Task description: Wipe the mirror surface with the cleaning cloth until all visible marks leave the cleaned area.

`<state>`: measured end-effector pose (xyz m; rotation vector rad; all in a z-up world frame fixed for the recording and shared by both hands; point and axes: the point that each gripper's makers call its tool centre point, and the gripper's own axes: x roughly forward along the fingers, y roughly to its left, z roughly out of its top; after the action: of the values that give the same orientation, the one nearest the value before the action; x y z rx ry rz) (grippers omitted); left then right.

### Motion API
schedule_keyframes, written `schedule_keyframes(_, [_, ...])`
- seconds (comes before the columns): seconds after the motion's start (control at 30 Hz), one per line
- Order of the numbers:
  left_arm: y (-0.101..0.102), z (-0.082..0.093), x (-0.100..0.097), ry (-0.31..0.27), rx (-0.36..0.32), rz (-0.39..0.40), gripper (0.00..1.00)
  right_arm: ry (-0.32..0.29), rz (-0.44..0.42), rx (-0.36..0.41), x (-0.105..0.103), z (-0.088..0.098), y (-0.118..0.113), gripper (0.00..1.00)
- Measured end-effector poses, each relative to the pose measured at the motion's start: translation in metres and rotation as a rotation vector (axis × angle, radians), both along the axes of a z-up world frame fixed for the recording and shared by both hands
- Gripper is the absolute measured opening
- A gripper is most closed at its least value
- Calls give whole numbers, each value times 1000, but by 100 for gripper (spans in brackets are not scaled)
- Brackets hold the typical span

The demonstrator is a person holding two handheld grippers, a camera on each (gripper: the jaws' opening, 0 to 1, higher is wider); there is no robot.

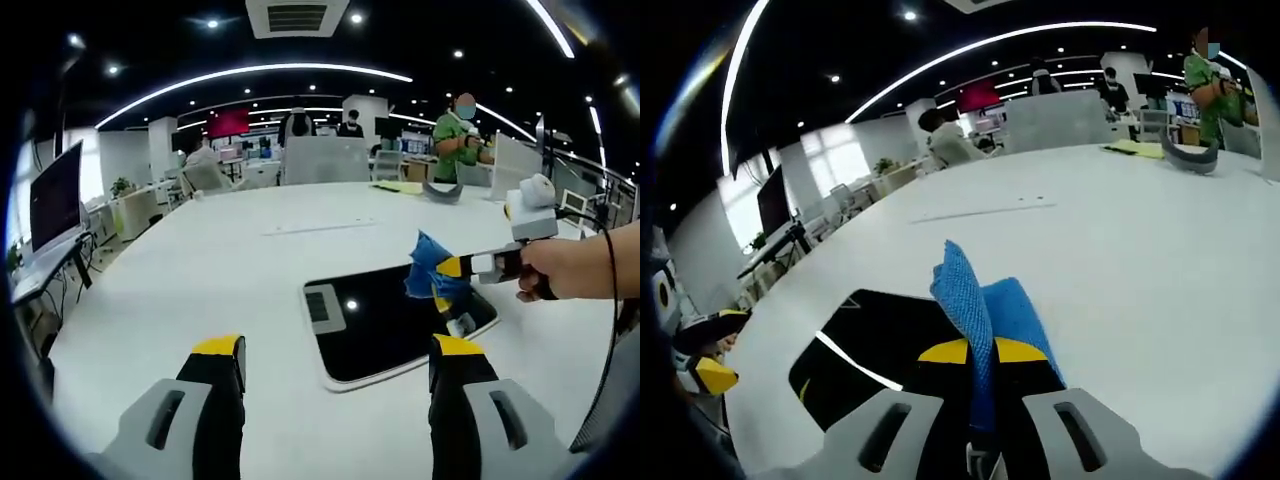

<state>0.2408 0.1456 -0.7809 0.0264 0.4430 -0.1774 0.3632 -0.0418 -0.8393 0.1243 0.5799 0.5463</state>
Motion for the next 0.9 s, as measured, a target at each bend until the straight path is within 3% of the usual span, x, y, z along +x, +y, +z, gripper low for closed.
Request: schedule_keyframes(0.9, [1,-5,3,6,-19,5,75,8,85,-24,19,-3,48,3])
